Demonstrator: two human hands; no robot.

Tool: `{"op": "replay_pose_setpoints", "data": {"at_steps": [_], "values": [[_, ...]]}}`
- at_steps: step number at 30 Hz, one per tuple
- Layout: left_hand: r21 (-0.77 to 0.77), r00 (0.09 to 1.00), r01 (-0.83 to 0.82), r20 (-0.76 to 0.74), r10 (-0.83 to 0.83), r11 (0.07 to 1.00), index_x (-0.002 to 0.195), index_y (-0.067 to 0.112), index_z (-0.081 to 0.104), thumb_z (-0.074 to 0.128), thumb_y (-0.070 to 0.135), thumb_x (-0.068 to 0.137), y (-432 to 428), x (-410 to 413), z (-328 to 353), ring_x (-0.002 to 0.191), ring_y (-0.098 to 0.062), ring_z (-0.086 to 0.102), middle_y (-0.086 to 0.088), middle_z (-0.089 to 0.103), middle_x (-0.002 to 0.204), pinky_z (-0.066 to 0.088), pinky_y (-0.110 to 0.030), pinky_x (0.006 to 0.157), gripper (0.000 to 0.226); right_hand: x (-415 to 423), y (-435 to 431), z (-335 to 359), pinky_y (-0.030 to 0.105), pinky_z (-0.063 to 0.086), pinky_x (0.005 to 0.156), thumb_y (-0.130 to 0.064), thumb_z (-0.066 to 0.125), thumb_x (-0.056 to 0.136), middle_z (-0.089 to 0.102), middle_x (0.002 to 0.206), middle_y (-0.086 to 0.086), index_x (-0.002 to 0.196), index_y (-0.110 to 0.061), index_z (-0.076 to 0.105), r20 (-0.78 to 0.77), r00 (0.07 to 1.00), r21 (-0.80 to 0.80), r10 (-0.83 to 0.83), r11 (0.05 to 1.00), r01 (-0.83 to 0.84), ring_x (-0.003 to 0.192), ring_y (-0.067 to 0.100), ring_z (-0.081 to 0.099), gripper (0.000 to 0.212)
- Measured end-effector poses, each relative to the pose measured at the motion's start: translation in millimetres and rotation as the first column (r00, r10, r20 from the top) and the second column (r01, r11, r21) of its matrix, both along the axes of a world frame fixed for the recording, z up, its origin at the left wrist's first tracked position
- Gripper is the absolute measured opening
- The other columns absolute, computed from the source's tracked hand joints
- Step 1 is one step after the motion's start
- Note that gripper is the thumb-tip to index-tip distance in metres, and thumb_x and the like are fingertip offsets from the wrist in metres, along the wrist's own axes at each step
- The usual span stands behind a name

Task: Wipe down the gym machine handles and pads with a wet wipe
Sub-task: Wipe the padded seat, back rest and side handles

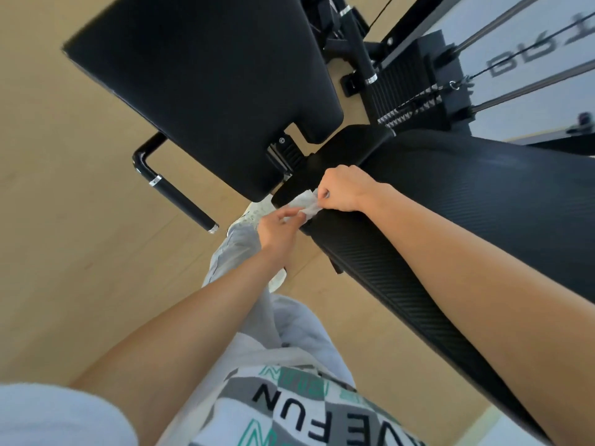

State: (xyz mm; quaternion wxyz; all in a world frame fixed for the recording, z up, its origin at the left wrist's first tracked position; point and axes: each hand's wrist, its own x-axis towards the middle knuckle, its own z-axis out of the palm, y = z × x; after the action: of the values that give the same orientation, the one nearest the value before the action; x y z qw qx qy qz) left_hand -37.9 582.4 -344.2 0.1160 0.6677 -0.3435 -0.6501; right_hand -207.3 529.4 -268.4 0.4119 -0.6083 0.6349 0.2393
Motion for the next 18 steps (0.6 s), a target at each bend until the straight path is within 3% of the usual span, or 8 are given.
{"op": "replay_pose_setpoints", "data": {"at_steps": [4, 7, 9, 12, 14, 18], "values": [[-0.079, 0.989, 0.143, -0.01, -0.145, 0.987, 0.095, 0.03, 0.075, 0.064, 0.028, 0.101, 8, -4, 21, 0.107, -0.01, 0.064, 0.006, 0.071, 0.115, 0.051, -0.026, 0.095, 0.012, -16, 7, 29, 0.035, 0.045, 0.07, -0.026, 0.056, 0.099, 0.065, 0.079, 0.003, 0.074, -0.02, 0.063, -0.102, 0.993, 0.025, -0.058, 0.998, 0.061, 0.074, 0.019, 0.063, 0.026], [-0.14, 0.974, 0.213, -0.052, -0.222, 0.967, 0.102, 0.029, 0.072, 0.055, 0.027, 0.105, 12, -4, 41, 0.096, -0.004, 0.062, 0.011, 0.069, 0.102, 0.044, -0.014, 0.079, 0.017, -24, 17, 50, 0.037, 0.047, 0.076, -0.033, 0.052, 0.102, 0.065, 0.089, 0.003, 0.096, -0.019, 0.068, -0.168, 0.985, 0.041, -0.036, 0.998, 0.043, 0.084, 0.021, 0.064, 0.022], [-0.183, 0.962, 0.248, -0.071, -0.264, 0.951, 0.103, 0.03, 0.071, 0.055, 0.027, 0.105, 13, -3, 55, 0.095, -0.001, 0.061, 0.013, 0.067, 0.098, 0.041, -0.012, 0.076, 0.016, -27, 25, 64, 0.038, 0.046, 0.078, -0.035, 0.048, 0.103, 0.065, 0.097, 0.002, 0.112, -0.019, 0.067, -0.193, 0.981, 0.06, 0.009, 0.998, 0.003, 0.088, 0.02, 0.062, 0.026], [-0.238, 0.935, 0.315, -0.086, -0.343, 0.919, 0.1, 0.031, 0.072, 0.058, 0.025, 0.104, 12, -3, 67, 0.099, 0.0, 0.062, 0.015, 0.069, 0.099, 0.045, -0.016, 0.084, 0.016, -26, 36, 81, 0.045, 0.046, 0.099, -0.033, 0.044, 0.105, 0.065, 0.116, 0.006, 0.124, -0.017, 0.063, -0.223, 0.97, 0.083, 0.094, 0.994, -0.077, 0.107, 0.026, 0.061, 0.032], [-0.276, 0.914, 0.367, -0.07, -0.4, 0.888, 0.094, 0.035, 0.073, 0.063, 0.026, 0.101, 9, -4, 69, 0.098, -0.002, 0.065, 0.015, 0.072, 0.097, 0.049, -0.021, 0.086, 0.015, -21, 43, 88, 0.051, 0.036, 0.114, -0.032, 0.043, 0.106, 0.062, 0.13, 0.008, 0.13, -0.016, 0.061, -0.238, 0.966, 0.089, 0.105, 0.992, -0.086, 0.124, 0.029, 0.057, 0.034], [-0.316, 0.845, 0.491, -0.055, -0.532, 0.812, 0.098, 0.034, 0.076, 0.068, 0.024, 0.097, -6, -1, 72, 0.095, 0.002, 0.067, 0.018, 0.074, 0.095, 0.054, -0.023, 0.087, 0.012, -2, 65, 101, 0.052, 0.017, 0.123, -0.033, 0.048, 0.104, 0.057, 0.143, 0.006, 0.14, -0.017, 0.055, -0.258, 0.966, 0.037, -0.023, 0.999, 0.034, 0.136, 0.024, 0.05, 0.04]]}}
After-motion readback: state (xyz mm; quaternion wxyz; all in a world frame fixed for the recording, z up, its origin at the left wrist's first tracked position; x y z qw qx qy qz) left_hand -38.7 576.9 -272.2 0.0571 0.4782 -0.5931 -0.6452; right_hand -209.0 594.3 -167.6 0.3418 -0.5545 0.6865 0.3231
